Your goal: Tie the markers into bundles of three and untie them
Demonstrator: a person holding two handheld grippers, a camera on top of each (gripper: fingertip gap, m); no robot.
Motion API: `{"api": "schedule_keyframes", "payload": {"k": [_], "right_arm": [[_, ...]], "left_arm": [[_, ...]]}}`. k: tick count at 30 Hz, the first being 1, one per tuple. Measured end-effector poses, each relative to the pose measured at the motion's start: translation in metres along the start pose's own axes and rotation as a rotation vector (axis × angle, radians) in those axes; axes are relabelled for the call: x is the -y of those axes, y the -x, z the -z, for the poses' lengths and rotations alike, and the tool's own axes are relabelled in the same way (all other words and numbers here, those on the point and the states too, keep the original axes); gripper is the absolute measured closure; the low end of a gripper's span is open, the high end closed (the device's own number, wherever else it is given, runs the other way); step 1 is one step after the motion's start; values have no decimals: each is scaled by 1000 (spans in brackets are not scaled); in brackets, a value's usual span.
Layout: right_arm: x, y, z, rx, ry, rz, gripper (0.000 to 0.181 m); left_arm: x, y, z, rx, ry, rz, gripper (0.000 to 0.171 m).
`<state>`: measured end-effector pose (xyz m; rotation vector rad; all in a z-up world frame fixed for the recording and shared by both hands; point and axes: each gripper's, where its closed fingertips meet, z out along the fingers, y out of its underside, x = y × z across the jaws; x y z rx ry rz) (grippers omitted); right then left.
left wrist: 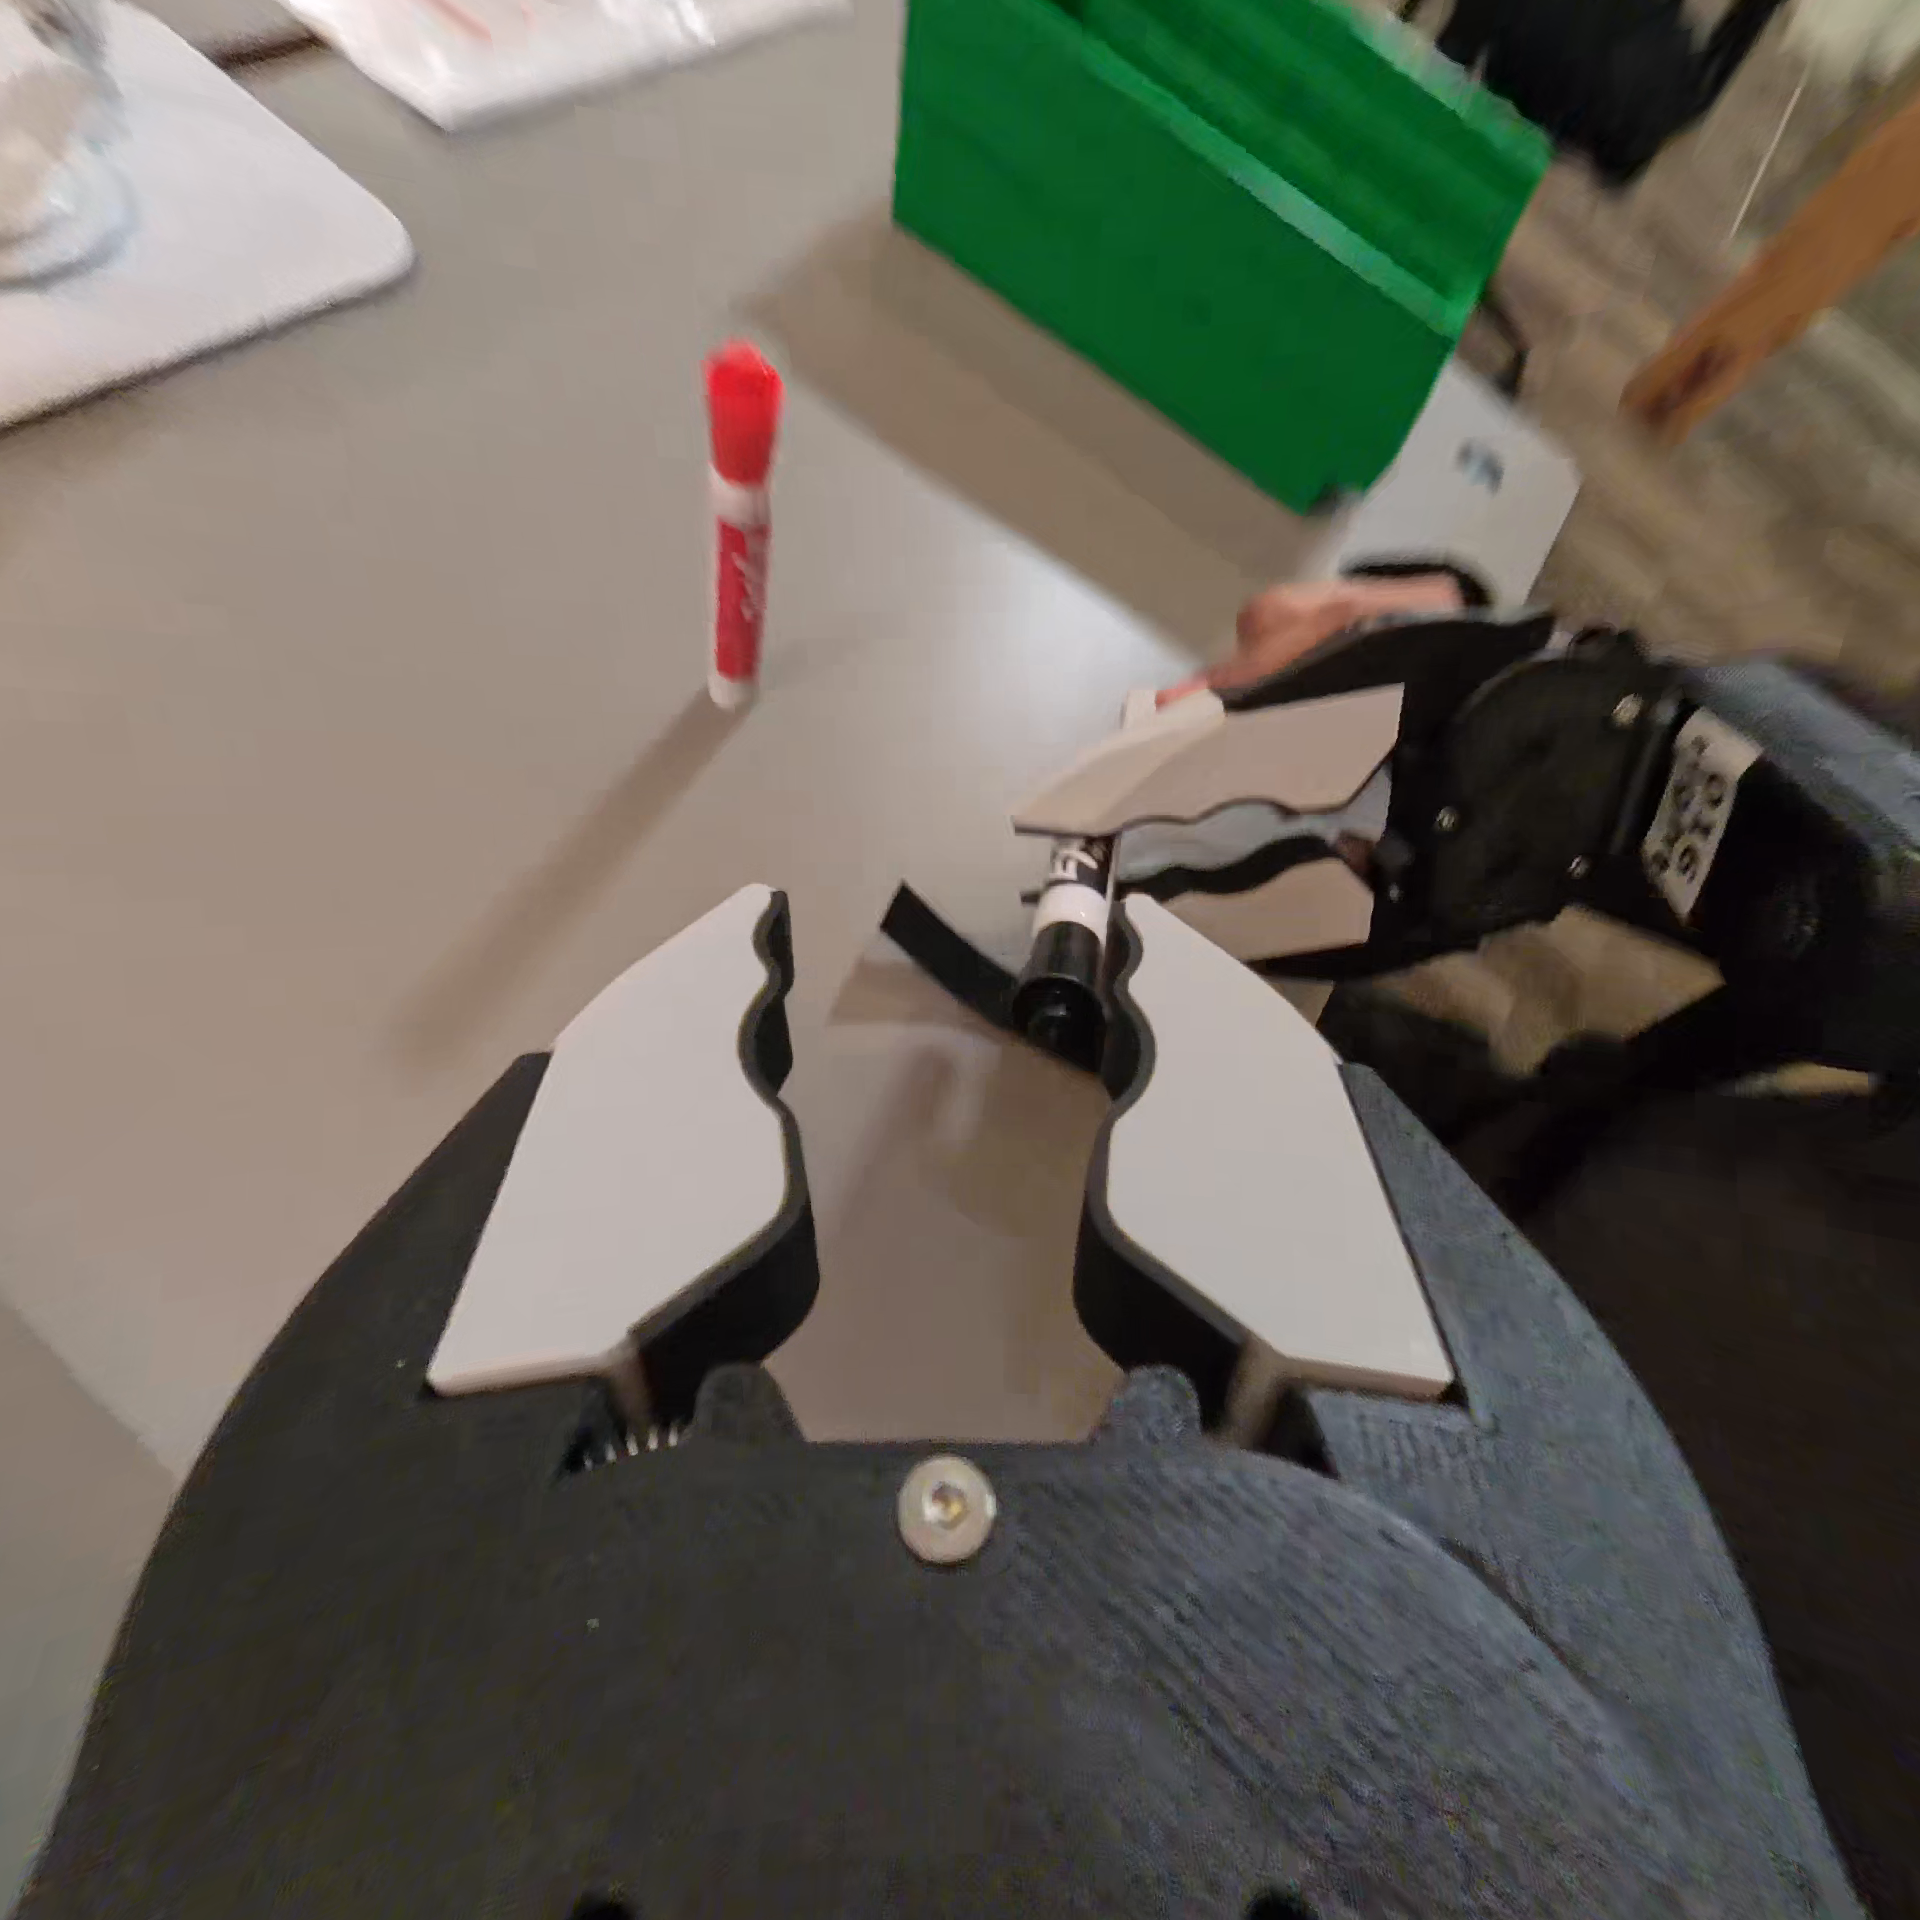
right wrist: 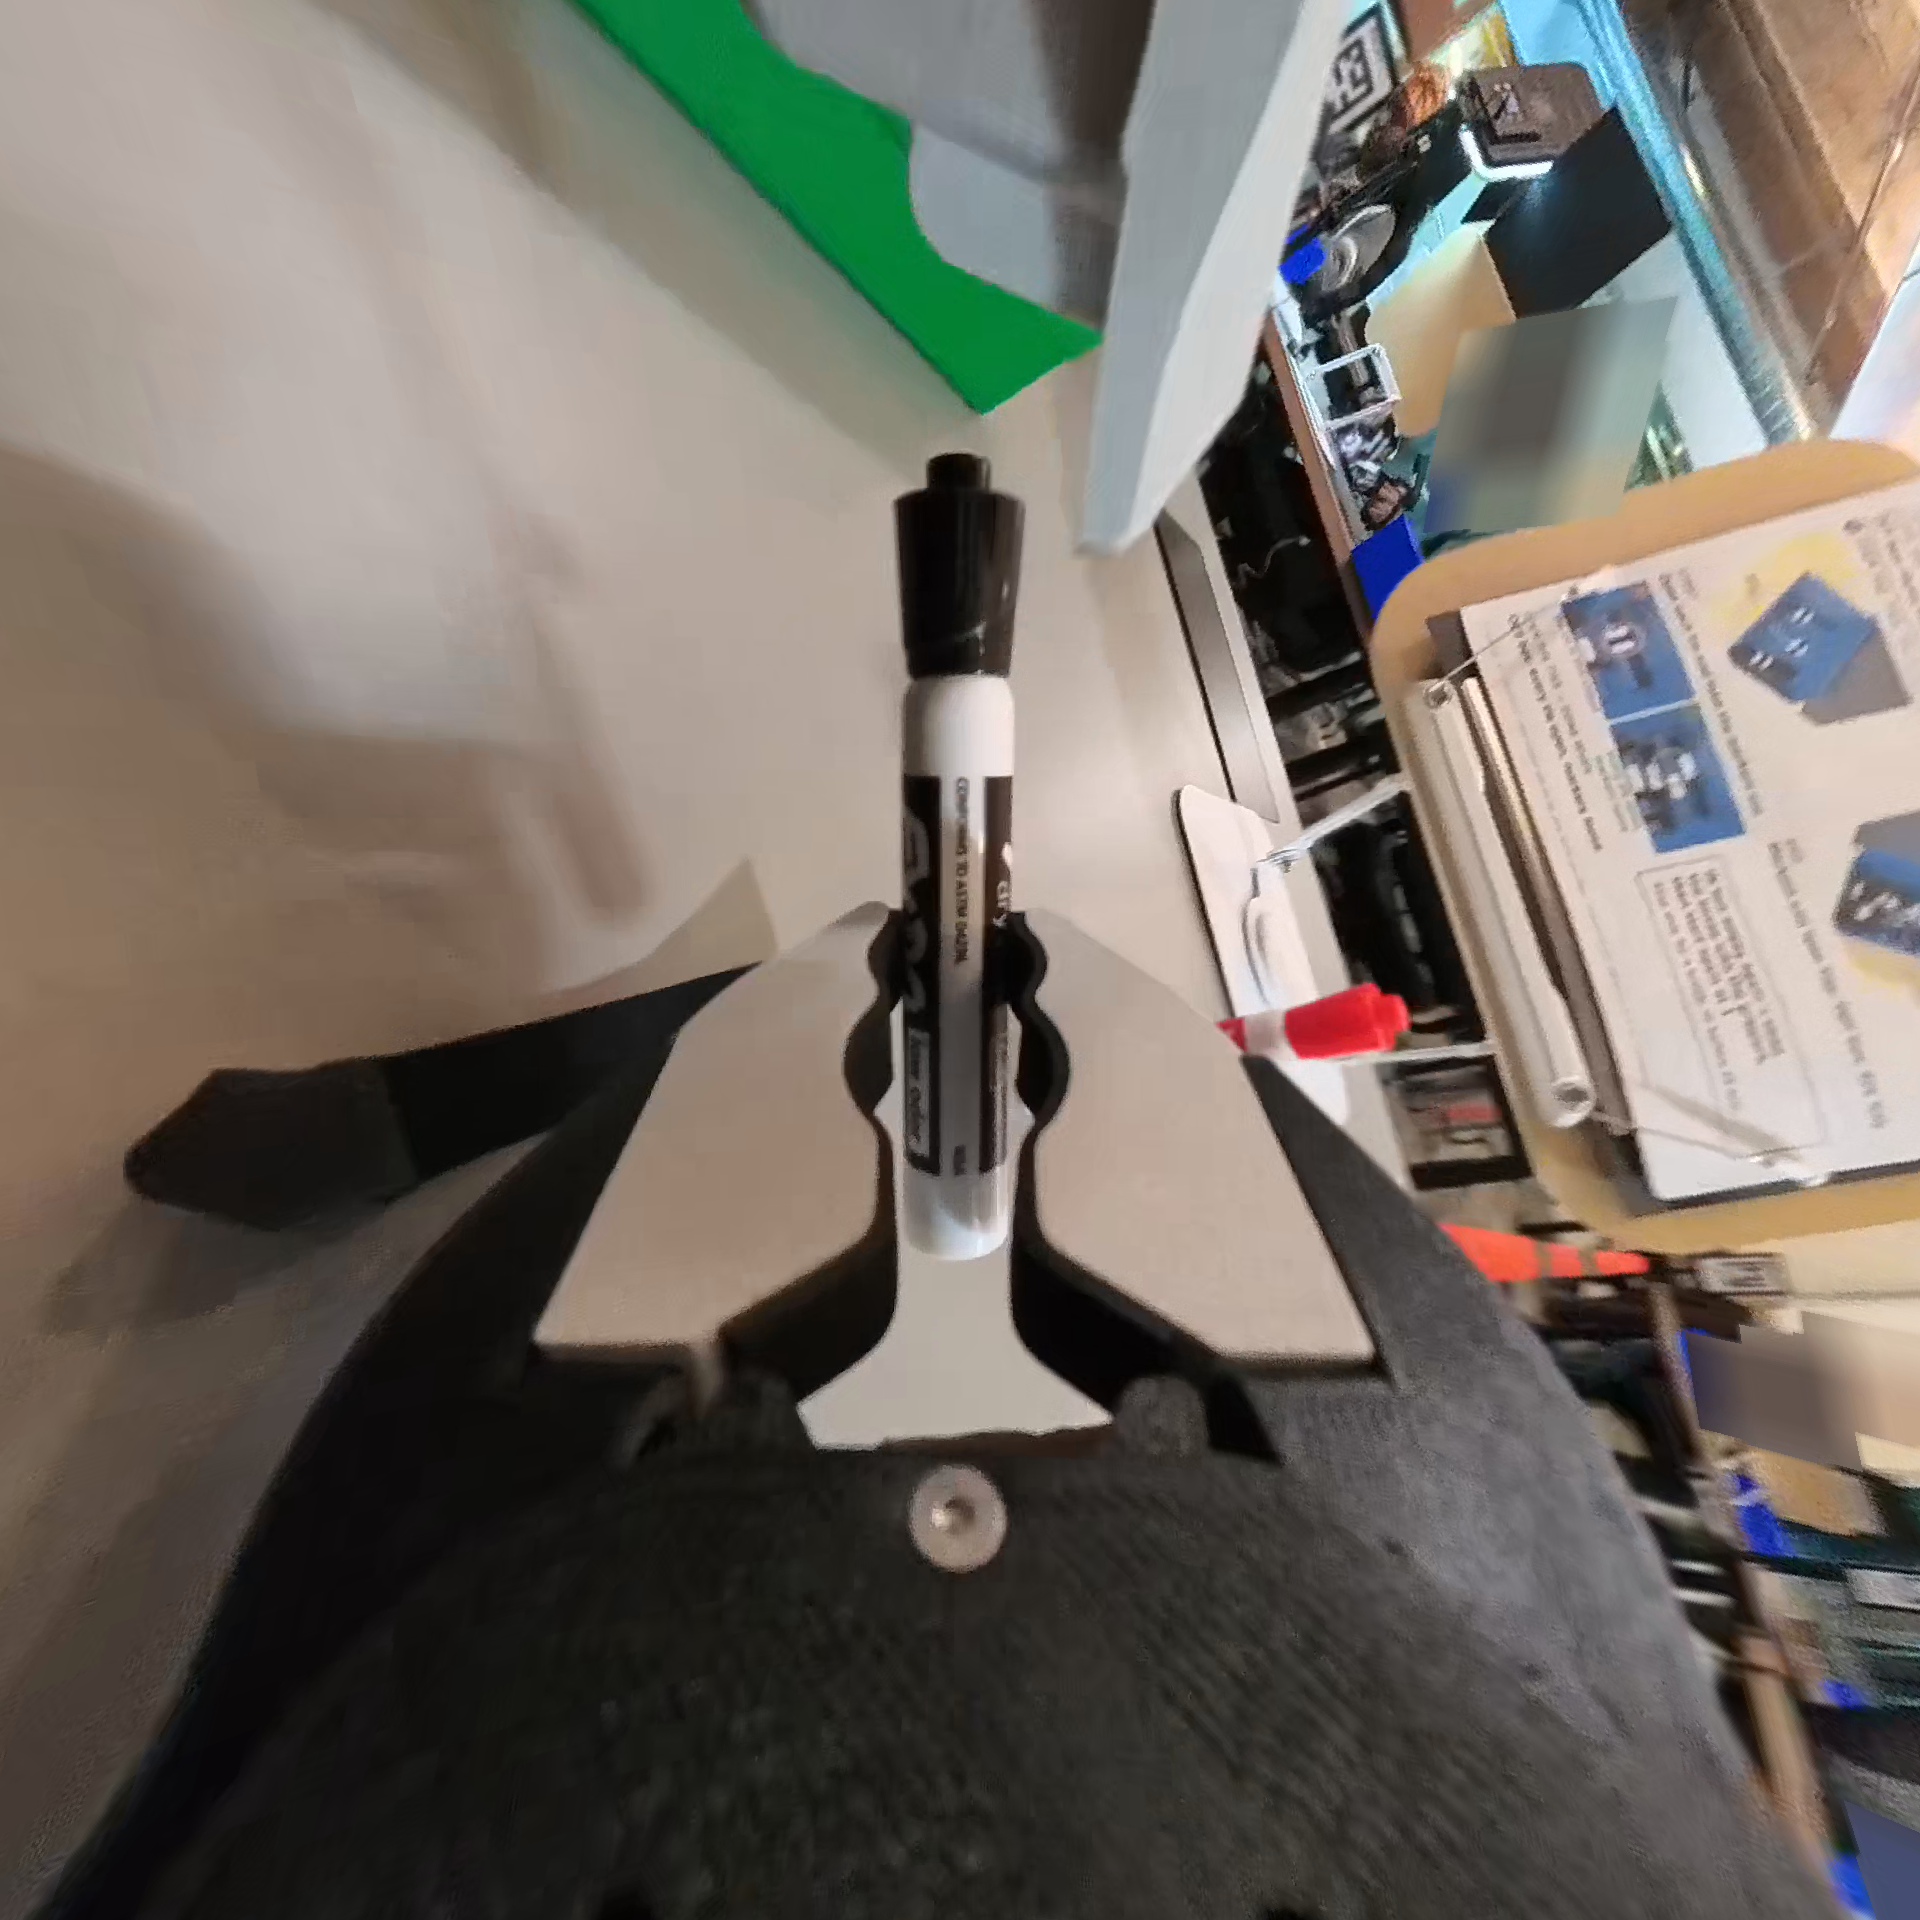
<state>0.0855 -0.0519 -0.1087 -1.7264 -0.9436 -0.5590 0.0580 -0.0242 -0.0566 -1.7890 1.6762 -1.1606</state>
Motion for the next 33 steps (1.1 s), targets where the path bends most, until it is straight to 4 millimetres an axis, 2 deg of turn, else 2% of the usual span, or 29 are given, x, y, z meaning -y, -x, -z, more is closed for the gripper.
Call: {"api": "schedule_keyframes", "payload": {"k": [3,5,7,10,13,18,22,25,30,33], "right_arm": [[1,-13,4,10,-65,-172,162],[3,-25,9,12,-124,-309,162],[2,-39,14,11,-191,-449,162],[-4,-61,23,-11,-290,-622,162],[-17,-80,28,-47,-341,-738,162],[-41,-98,29,-58,-381,-885,162],[-78,-111,25,-176,-280,-915,162],[-91,-103,11,-128,-213,-963,162],[-88,-93,-12,-7,-224,-1054,162],[-67,-88,-8,76,-331,-1009,162]], "left_arm": [[19,17,11,30,-153,95,111],[19,37,14,103,-202,116,111],[8,65,11,234,-207,94,111],[-19,105,2,416,-182,70,112],[-40,124,-9,456,-148,99,114],[-41,125,-14,420,-165,121,115],[-44,122,-20,424,-136,73,116],[-45,118,-27,417,-117,44,116],[-46,113,-34,405,-108,3,116],[-33,96,-31,344,-192,-39,118]]}}
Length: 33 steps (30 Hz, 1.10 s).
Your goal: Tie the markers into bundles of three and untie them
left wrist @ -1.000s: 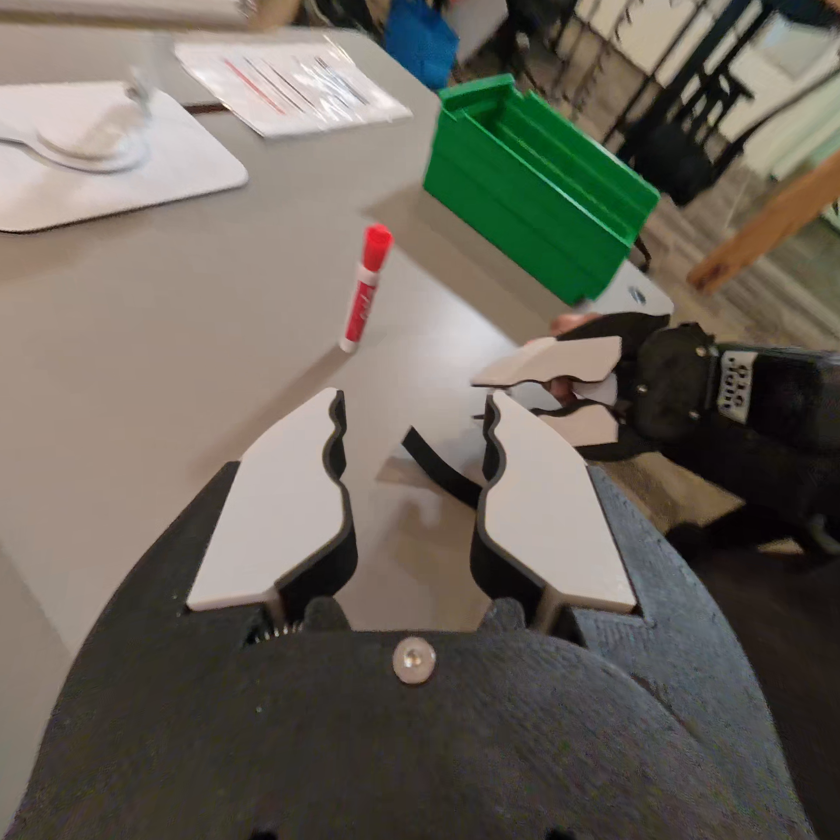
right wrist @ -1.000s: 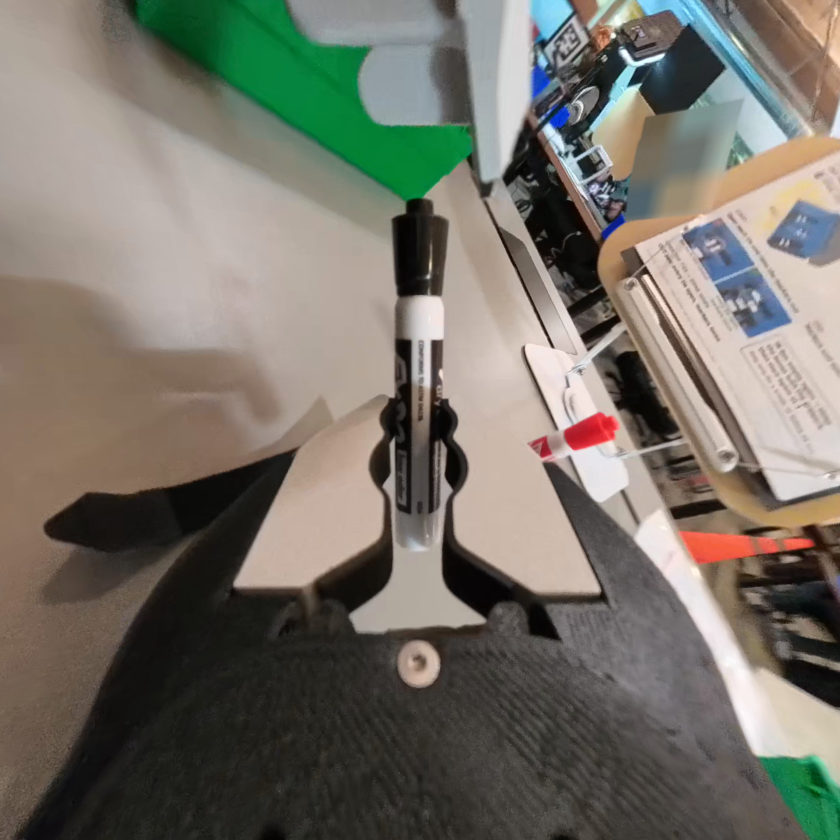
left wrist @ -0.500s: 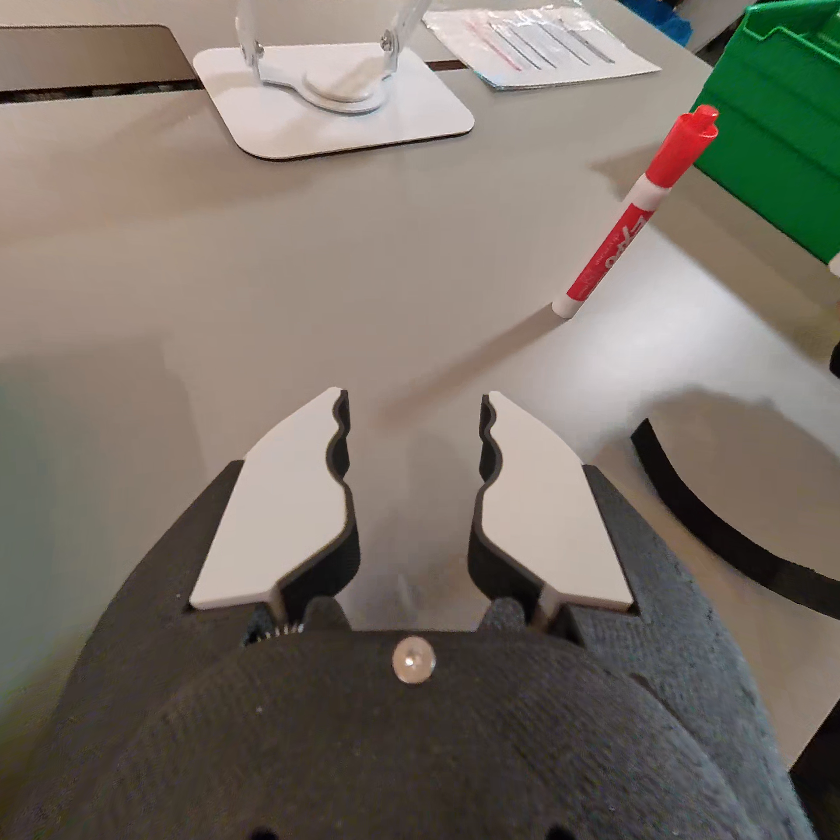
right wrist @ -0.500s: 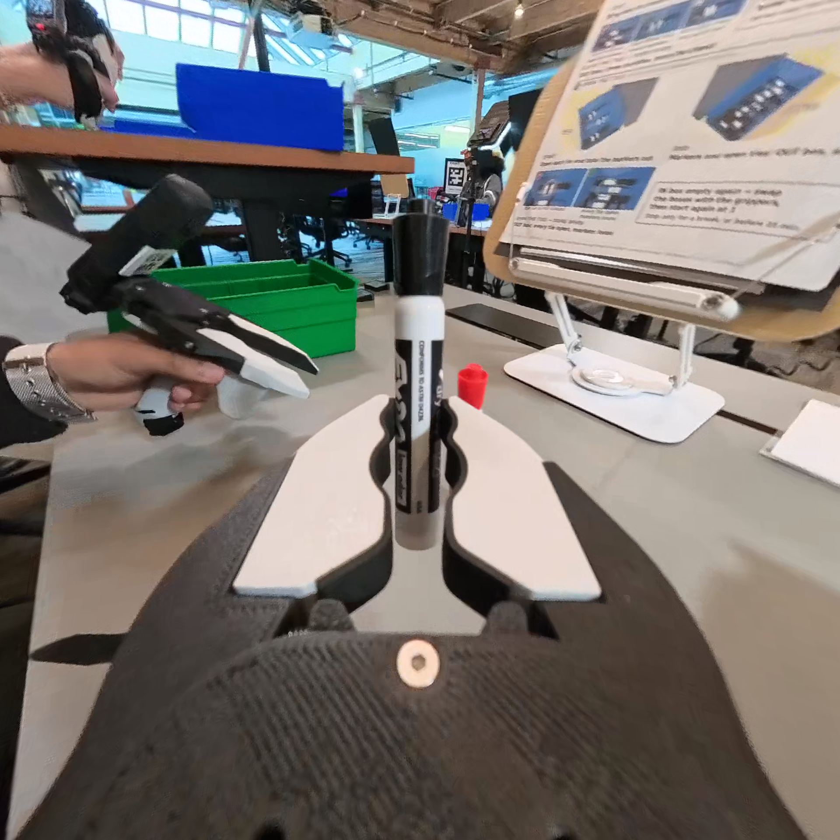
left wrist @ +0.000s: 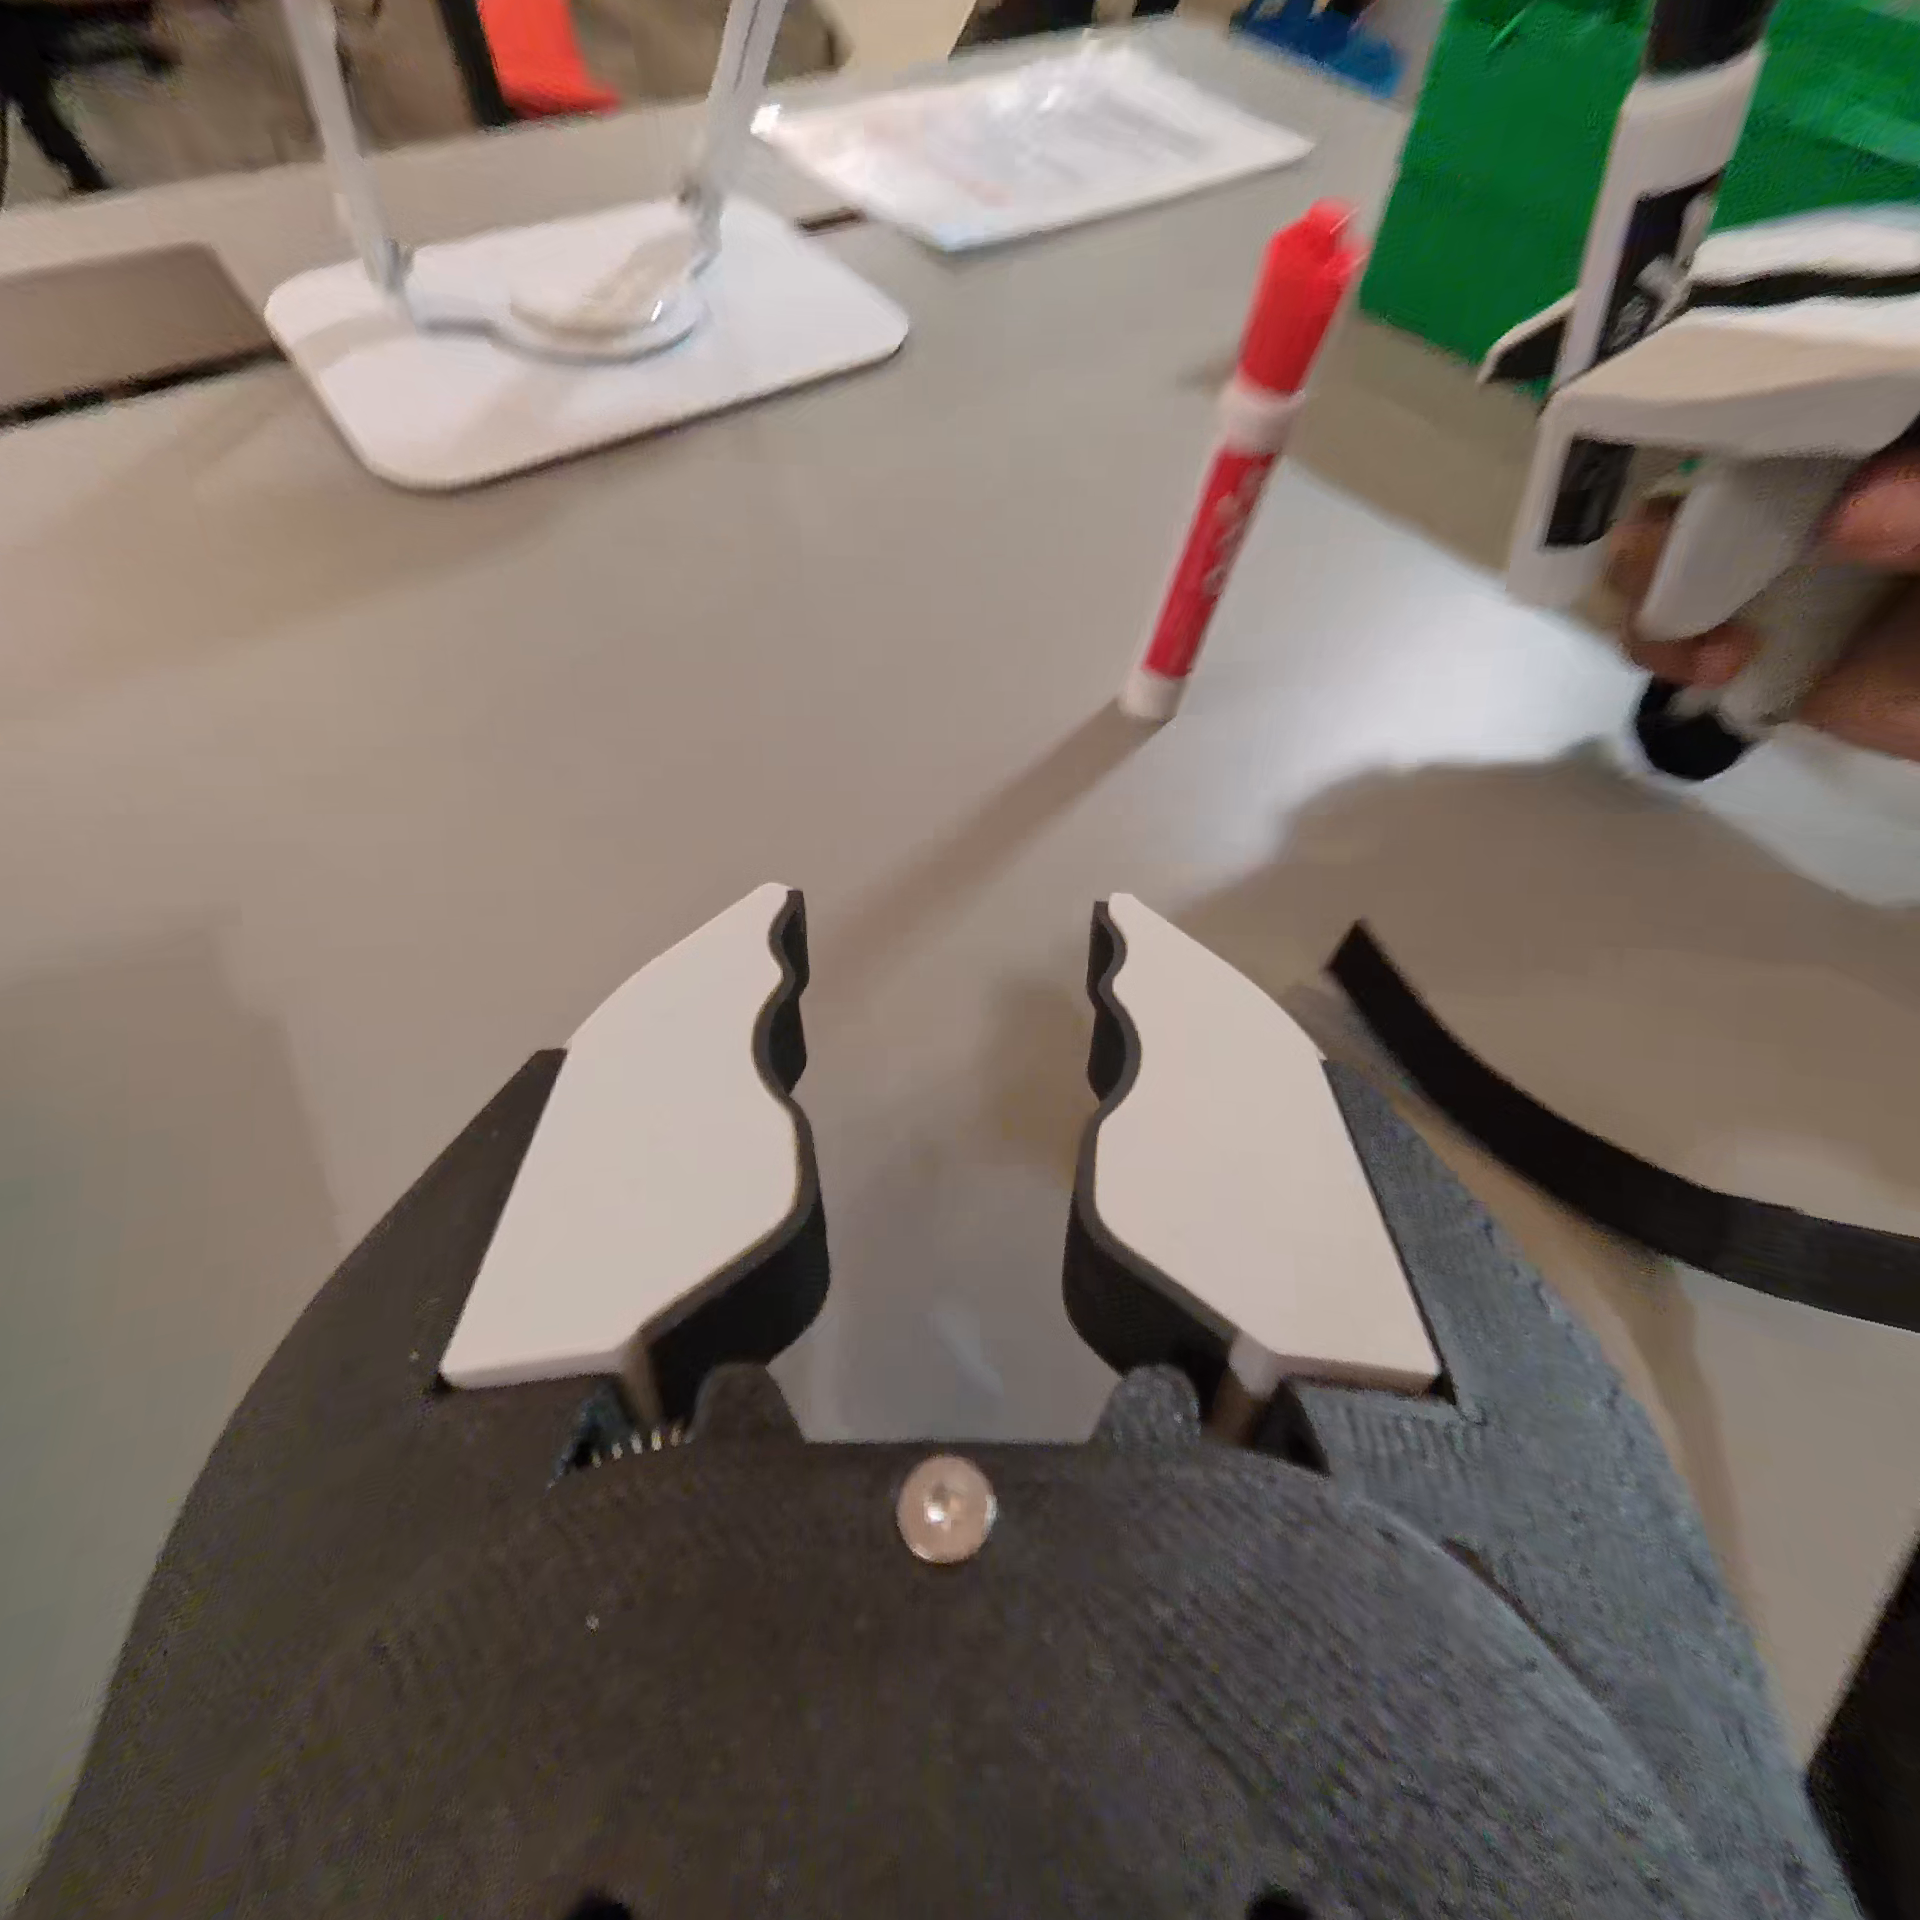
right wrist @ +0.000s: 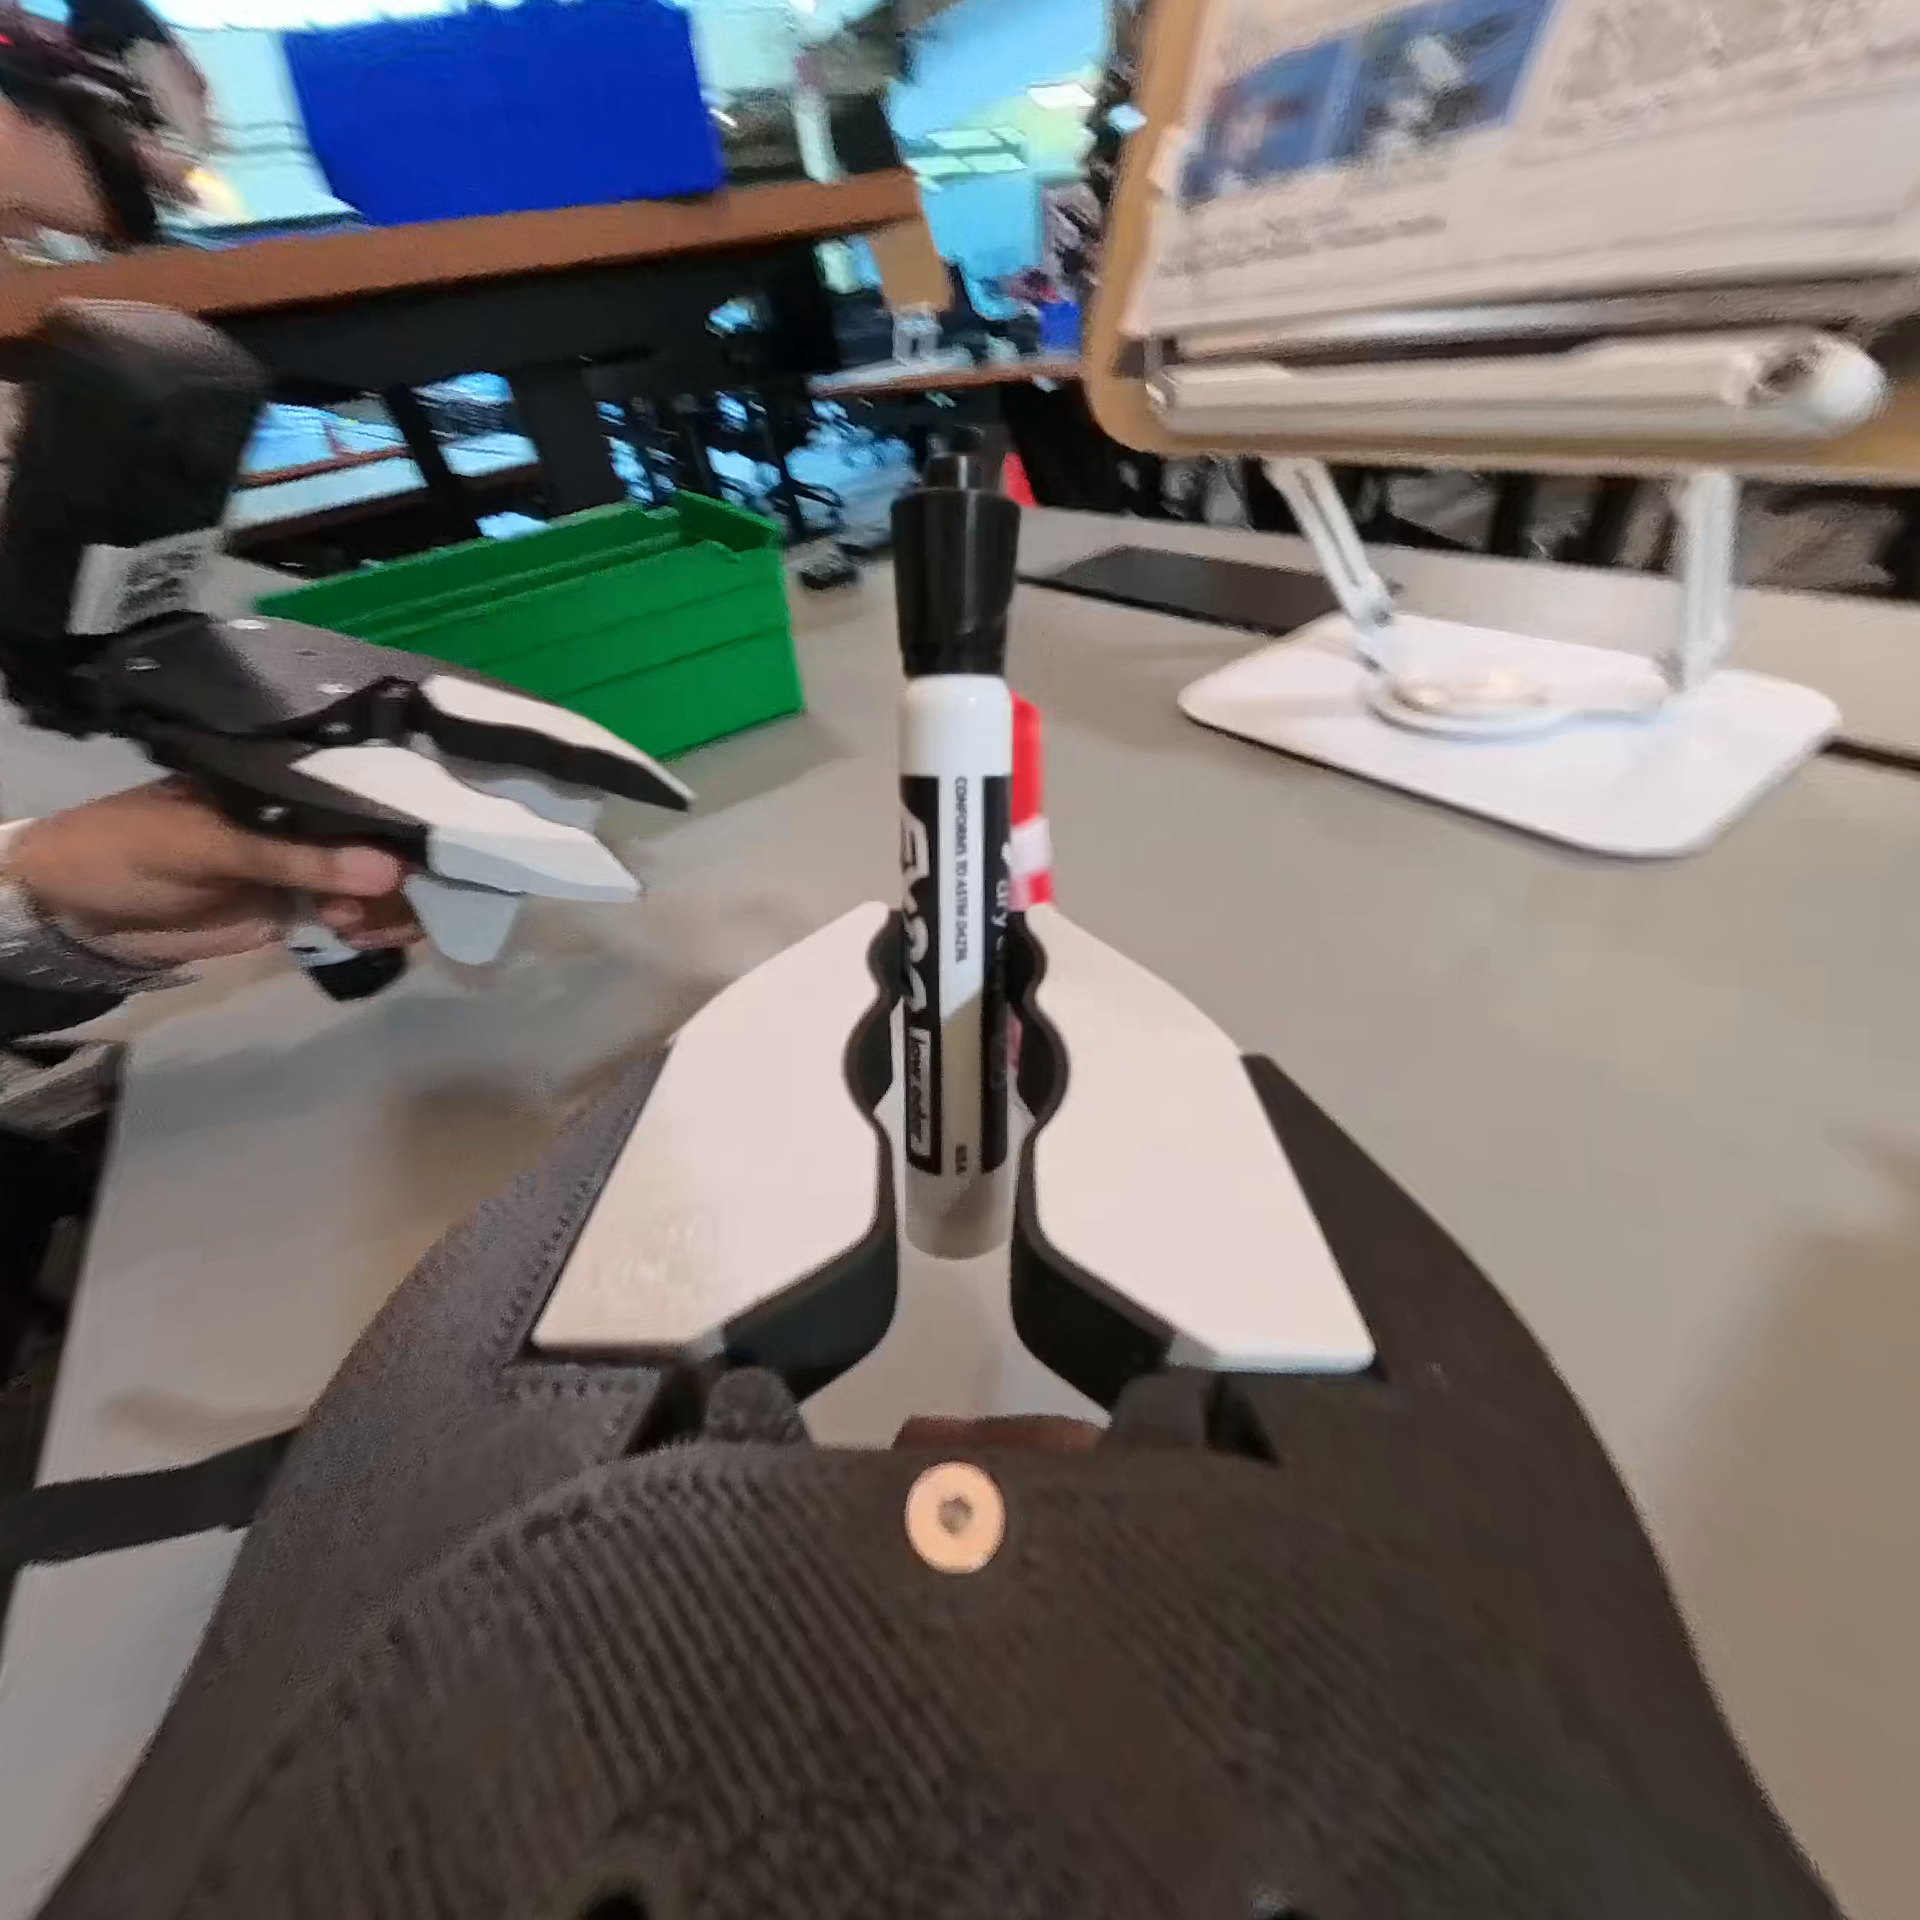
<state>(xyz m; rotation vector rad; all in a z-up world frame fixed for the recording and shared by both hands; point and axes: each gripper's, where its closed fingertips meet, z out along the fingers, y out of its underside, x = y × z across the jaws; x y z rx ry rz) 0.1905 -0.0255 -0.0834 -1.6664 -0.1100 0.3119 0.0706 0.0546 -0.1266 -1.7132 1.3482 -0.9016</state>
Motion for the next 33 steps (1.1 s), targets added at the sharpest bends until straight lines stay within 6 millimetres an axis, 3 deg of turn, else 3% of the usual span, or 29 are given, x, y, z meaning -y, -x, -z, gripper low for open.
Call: {"api": "schedule_keyframes", "payload": {"k": [2,4,7,12,16,20,24,33], "right_arm": [[13,25,1,106,-57,42,162],[19,51,-1,187,-65,57,162],[8,79,-10,243,-4,60,162],[-11,105,-14,289,68,130,162],[-12,106,-10,286,67,125,162],[-12,99,-3,264,67,113,162],[-16,94,1,234,91,139,162],[-21,91,14,198,105,154,162]], "left_arm": [[18,-23,9,-106,-101,15,128],[37,-49,20,-227,-208,69,155],[57,-82,31,-384,-299,132,149],[59,-112,27,-463,-291,117,130],[68,-120,31,-503,-339,127,153],[72,-120,31,-556,-342,165,160],[75,-119,28,-567,-349,196,140],[82,-135,22,-632,-342,164,152]]}}
